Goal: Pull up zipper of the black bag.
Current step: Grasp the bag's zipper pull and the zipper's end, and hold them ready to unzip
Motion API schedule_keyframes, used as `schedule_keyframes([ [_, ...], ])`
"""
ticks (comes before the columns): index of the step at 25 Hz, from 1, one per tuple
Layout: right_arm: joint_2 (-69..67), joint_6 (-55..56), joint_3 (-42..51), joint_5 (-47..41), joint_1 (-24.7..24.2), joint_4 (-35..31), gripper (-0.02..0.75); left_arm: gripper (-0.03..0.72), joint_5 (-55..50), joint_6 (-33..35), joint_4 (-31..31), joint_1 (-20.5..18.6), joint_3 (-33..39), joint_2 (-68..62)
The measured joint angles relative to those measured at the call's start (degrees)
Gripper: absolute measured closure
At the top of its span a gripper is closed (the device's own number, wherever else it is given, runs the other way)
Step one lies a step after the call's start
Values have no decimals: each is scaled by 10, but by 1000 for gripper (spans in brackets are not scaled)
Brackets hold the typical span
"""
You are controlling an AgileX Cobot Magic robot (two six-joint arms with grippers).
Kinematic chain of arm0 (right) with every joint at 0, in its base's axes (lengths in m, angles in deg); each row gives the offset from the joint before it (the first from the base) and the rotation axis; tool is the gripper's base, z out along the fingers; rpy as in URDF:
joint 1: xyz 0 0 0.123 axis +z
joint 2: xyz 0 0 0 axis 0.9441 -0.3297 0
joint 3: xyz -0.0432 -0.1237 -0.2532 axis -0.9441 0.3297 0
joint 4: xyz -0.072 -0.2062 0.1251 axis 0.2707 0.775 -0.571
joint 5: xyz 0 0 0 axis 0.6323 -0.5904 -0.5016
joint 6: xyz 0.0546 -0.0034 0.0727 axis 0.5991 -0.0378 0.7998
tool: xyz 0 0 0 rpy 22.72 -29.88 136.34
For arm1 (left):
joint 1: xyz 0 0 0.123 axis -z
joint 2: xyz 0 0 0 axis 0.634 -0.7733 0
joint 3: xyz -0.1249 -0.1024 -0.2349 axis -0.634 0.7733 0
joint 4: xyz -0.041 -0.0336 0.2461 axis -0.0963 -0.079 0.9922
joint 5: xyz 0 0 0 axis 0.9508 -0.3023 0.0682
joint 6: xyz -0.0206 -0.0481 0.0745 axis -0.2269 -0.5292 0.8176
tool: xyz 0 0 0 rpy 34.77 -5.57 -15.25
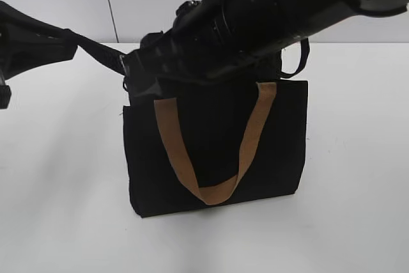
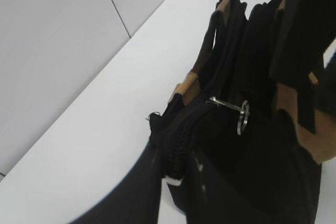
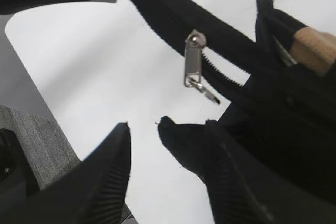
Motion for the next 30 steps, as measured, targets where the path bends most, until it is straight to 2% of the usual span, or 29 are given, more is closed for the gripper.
schedule_keyframes([
  [5,0,-10,0,31,-6,8,387,610,0,-2,1,0,1,2],
  [12,0,-137,0,45,-6,13,387,610,0,-2,2,0,1,2],
  [17,-8,-188,0,45,-4,13,387,610,0,-2,2,0,1,2],
  [22,-25,-217,0,47,17,13,402,610,0,-2,2,0,1,2],
  [30,-26,-230,0,73,19,23,429,610,-1,-2,2,0,1,2],
])
